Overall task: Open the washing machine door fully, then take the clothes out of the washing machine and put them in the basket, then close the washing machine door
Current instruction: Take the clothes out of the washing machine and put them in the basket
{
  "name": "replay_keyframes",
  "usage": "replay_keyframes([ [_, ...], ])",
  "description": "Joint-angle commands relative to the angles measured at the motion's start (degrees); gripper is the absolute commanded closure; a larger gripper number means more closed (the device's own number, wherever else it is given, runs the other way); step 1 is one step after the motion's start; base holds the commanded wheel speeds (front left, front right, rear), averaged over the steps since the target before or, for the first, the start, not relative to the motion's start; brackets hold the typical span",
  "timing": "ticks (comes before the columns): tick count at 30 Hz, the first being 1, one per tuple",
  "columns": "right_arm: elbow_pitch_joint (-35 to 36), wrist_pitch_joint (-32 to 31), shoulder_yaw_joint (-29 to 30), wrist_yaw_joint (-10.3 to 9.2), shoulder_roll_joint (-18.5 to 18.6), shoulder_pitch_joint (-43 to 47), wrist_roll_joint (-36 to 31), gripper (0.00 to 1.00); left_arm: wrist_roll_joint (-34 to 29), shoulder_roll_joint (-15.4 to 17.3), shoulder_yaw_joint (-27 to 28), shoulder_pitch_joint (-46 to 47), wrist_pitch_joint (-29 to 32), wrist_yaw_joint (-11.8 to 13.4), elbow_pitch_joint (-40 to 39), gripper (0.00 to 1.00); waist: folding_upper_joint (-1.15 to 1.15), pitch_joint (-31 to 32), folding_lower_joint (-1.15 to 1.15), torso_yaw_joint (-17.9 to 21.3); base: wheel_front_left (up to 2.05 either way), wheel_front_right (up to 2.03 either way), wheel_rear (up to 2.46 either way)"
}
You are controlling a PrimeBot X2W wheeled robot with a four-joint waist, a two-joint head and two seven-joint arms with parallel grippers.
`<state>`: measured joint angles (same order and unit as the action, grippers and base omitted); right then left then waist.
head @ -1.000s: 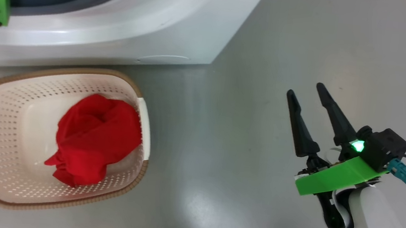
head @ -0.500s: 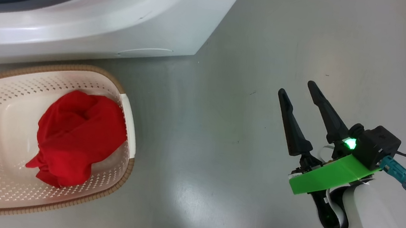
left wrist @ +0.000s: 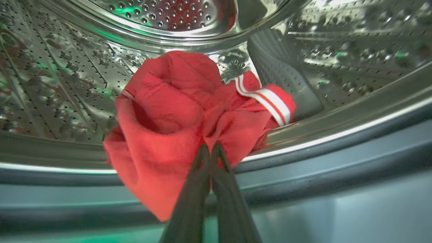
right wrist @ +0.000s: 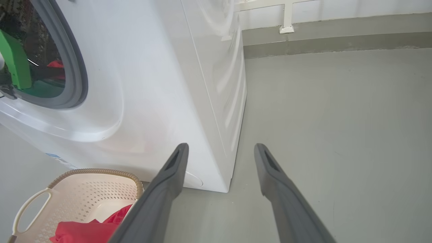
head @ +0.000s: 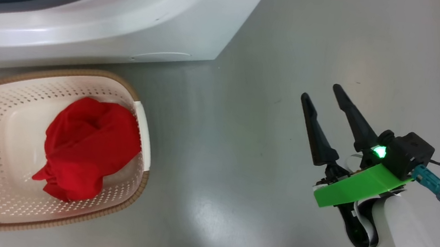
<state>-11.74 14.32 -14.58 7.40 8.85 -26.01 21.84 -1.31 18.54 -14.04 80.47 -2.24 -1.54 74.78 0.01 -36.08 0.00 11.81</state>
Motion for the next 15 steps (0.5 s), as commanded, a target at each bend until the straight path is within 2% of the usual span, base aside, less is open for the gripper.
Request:
replay_keyframes([
  [1, 1.1, 0.7, -0.7, 0.09, 0.2, 1.2, 0.5, 0.0, 1.2, 1.9, 1.1, 0.5, -1.3, -0.2, -1.0, 1.0, -0.01, 0.6, 0.0, -0.7, 0.0, 0.0, 0.0],
  [9, 0.7, 0.7, 1.3, 0.09, 2.1, 3.4, 0.5, 0.0, 8.5, -3.8, 5.9, -3.1, -10.6, -2.8, -1.4, 1.0, -0.01, 4.5, 0.0, -4.9, 0.0, 0.0, 0.0],
  [15, 0.4, 0.7, 2.8, 0.09, 3.6, 5.1, 0.4, 0.0, 14.3, -6.8, 9.7, -8.8, -12.7, -5.1, -6.0, 1.0, -0.01, 8.5, 0.0, -7.3, 0.0, 0.0, 0.0],
])
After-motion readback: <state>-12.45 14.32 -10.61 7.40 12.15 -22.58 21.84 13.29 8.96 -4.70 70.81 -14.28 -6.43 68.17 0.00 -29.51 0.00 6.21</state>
